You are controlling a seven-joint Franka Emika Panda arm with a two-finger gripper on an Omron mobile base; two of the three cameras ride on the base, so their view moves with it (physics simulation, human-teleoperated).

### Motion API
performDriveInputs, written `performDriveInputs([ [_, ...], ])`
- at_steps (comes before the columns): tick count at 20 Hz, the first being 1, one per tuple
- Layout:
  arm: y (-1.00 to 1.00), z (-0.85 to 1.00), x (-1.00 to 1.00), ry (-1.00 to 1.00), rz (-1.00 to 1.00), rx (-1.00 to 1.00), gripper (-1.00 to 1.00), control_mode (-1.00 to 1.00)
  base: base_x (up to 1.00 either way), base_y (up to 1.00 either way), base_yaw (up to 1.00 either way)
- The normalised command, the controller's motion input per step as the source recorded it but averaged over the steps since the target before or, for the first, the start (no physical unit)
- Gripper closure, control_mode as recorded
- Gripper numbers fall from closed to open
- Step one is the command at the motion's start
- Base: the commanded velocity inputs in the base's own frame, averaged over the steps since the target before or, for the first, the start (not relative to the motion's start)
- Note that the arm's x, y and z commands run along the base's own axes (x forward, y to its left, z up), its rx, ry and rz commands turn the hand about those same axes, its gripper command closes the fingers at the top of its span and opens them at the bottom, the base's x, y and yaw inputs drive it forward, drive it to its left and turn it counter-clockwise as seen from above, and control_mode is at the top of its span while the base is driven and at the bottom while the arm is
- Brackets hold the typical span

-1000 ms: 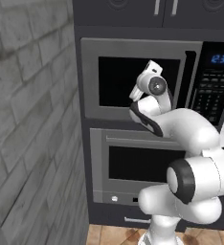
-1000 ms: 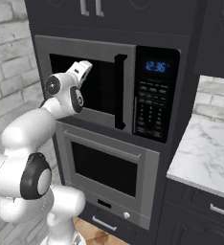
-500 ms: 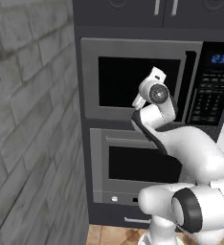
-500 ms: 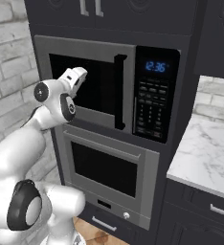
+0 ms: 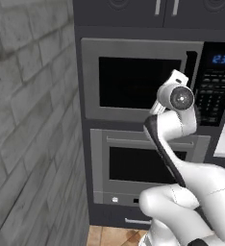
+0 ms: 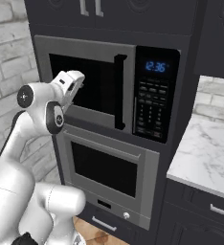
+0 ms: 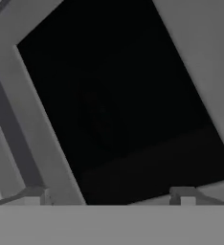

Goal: Place the bowl containing the kebab skewer and shrimp in the microwave. Close the microwave door and press the start button to microwave the meal.

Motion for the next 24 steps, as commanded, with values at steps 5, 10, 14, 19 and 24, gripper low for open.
performDriveInputs([
  [5,-0.35,0.05,-0.98,0.10,0.03,-0.11,-1.00,-1.00,0.00,0.00,0.00],
  [10,-0.59,-0.17,-0.71,0.05,0.16,-0.15,-1.00,-1.00,0.00,0.00,0.00],
  [14,-0.76,-0.09,-0.67,0.00,0.22,-0.02,-1.00,-1.00,0.00,0.00,0.00],
  [19,-0.50,-0.05,-0.39,-0.11,0.28,0.00,-1.00,-1.00,0.00,0.00,0.00],
  [24,-0.13,-0.04,-0.21,-0.02,0.08,0.00,1.00,-1.00,0.00,0.00,0.00],
])
